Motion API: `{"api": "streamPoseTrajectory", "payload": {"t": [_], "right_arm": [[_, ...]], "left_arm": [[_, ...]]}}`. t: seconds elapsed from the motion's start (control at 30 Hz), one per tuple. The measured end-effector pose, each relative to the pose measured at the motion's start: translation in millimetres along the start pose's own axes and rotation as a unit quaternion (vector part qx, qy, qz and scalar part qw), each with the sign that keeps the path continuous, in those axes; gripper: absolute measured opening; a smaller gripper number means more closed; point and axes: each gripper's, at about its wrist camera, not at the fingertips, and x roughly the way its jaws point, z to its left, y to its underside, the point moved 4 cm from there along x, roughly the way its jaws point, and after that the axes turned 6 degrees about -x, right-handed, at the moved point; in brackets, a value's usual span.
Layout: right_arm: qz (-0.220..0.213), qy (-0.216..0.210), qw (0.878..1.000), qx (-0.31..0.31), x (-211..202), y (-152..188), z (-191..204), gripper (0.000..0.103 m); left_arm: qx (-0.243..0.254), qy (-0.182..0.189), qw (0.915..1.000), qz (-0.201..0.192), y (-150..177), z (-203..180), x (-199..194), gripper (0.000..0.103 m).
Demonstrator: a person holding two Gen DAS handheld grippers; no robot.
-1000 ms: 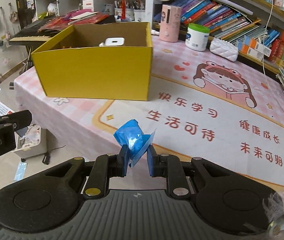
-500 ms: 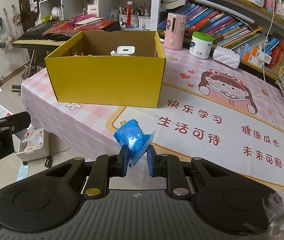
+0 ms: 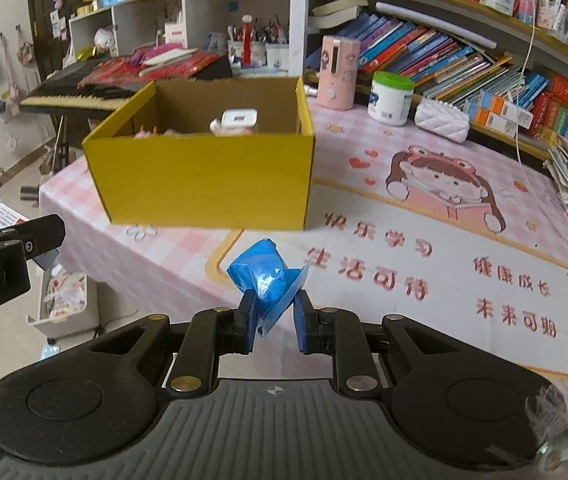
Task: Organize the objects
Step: 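Lift both items and carry them toward the yellow box, then lower the medicine box and blue item into the box and open both tools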
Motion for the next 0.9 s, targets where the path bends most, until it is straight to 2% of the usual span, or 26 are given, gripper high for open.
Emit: {"api": "streamPoseTrajectory", "payload": {"t": [0.2,0.43,0.9], "right_arm": [[-0.034,-0.002,0.999,0.007,1,-32,-11,0.018],[-0.056,-0.02,0.998,-0.004,25,-76,-18,0.018],[-0.068,-0.044,0.995,-0.053,97,-142,-33,0.018]], "left_arm": [[0.008,0.006,0.9992,-0.038,-27,-12,8,0.053],[0.005,-0.012,0.998,-0.062,-55,-19,34,0.053],[0.003,-0.055,0.9972,-0.052,-81,-32,110,0.053]]}}
